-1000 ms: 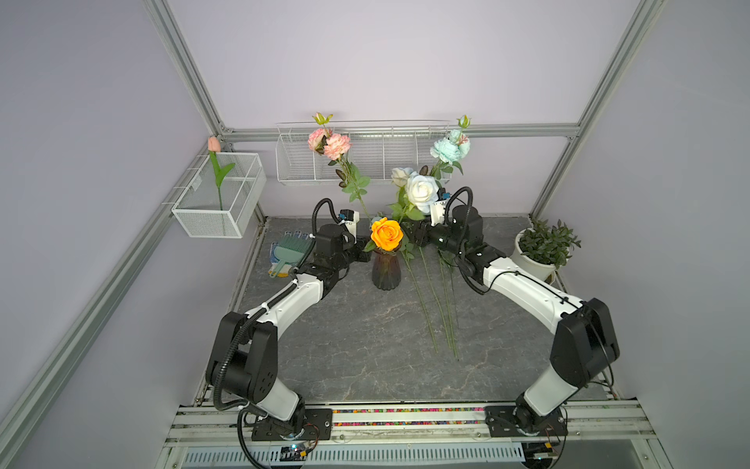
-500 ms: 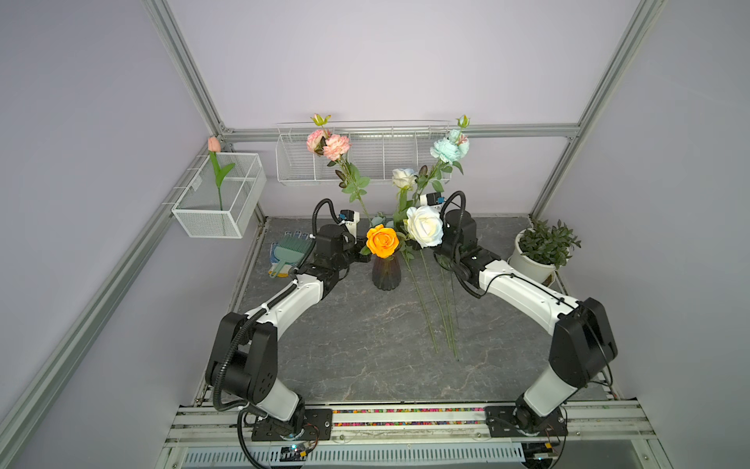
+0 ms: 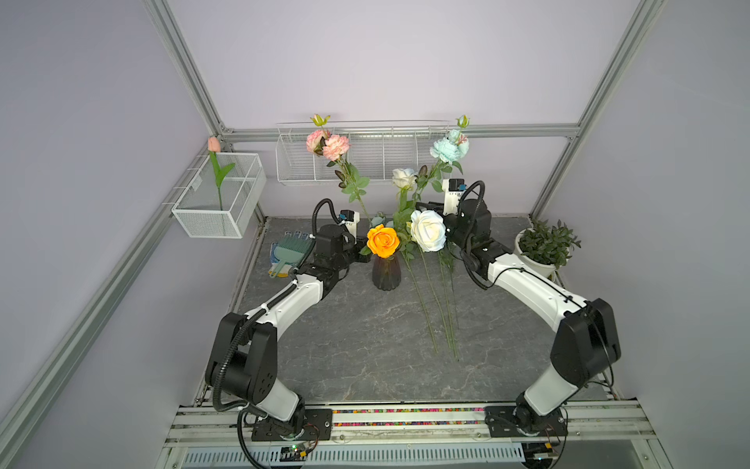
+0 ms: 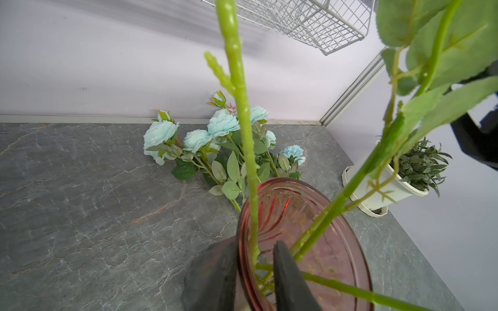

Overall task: Pick out blue flowers from the vase
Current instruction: Pick up the flower from the vase.

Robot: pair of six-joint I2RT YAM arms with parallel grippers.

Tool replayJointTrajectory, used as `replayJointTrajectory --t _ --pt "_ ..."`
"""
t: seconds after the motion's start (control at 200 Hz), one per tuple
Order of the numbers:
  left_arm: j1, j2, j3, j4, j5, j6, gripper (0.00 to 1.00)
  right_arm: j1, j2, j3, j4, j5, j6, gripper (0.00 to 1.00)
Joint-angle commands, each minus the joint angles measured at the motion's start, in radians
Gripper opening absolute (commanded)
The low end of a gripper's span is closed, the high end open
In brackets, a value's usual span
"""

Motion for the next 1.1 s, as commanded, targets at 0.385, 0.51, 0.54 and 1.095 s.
replayJointTrajectory --t 0.385,0.51,0.54,1.095 --pt "-0.007 -0.017 0.006 -0.062 0.019 0.031 0.27 -0.012 0.102 0.053 0.098 -0.062 0.090 0.50" --pt "-0.008 -0.017 0.008 -0.065 0.018 0.033 0.27 -0.004 0.071 0.010 0.131 -0.068 0.101 0.50" --pt "-0.007 -0.016 0.010 -0.066 0.017 0.033 0.27 0.000 0.059 -0.006 0.138 -0.068 0.103 0.50" --pt "-0.008 -0.007 0.035 -0.103 0.031 0.059 0.27 0.028 0.103 0.025 0.150 -0.063 0.104 0.50"
